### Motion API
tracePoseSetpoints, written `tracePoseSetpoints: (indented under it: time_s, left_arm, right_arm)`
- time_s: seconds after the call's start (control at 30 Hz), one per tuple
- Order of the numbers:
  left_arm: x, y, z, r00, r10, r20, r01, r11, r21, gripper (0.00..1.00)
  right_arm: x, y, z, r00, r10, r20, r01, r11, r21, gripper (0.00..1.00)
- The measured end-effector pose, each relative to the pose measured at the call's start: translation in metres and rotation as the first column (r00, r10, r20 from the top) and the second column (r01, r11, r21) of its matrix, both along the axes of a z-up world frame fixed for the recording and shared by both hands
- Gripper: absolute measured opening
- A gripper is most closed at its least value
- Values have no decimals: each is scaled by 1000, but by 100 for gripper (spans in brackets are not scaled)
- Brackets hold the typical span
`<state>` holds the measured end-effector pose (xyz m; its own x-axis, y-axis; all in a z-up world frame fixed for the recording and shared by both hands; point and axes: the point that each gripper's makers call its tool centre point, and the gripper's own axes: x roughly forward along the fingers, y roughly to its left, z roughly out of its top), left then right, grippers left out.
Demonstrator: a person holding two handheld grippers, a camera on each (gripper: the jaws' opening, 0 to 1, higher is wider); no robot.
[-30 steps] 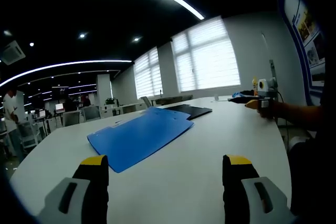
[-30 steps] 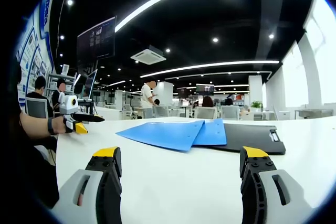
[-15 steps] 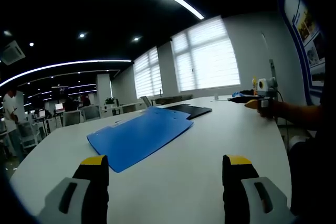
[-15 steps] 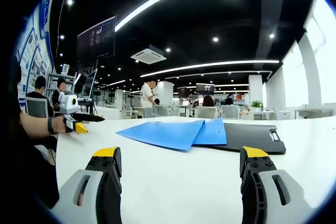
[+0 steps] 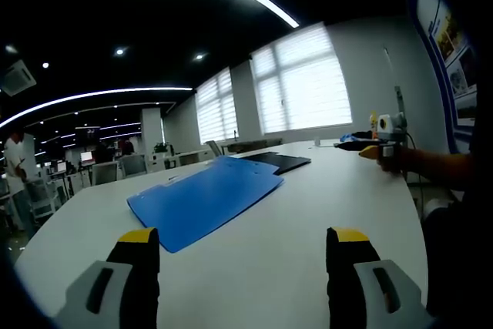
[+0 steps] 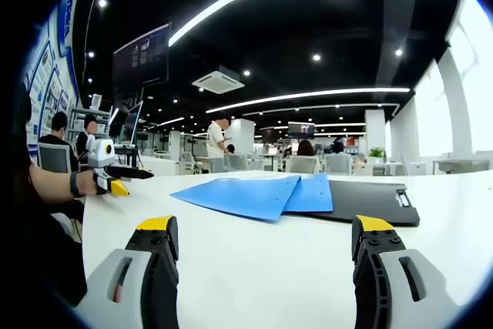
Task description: Organize the scattered folders on the table and sort them into different groups
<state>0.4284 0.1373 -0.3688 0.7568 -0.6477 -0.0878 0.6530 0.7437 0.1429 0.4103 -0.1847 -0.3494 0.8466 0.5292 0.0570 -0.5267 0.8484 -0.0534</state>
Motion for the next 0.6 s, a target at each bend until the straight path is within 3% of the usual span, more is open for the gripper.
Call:
tracePoseSetpoints:
  time_s: [0.6]
  left_arm:
    - [0,1,1,1000,2,4,-2,1000,-6,90]
  right_arm:
    - [1,0,0,1000,-2,-2,2,1000,5,92]
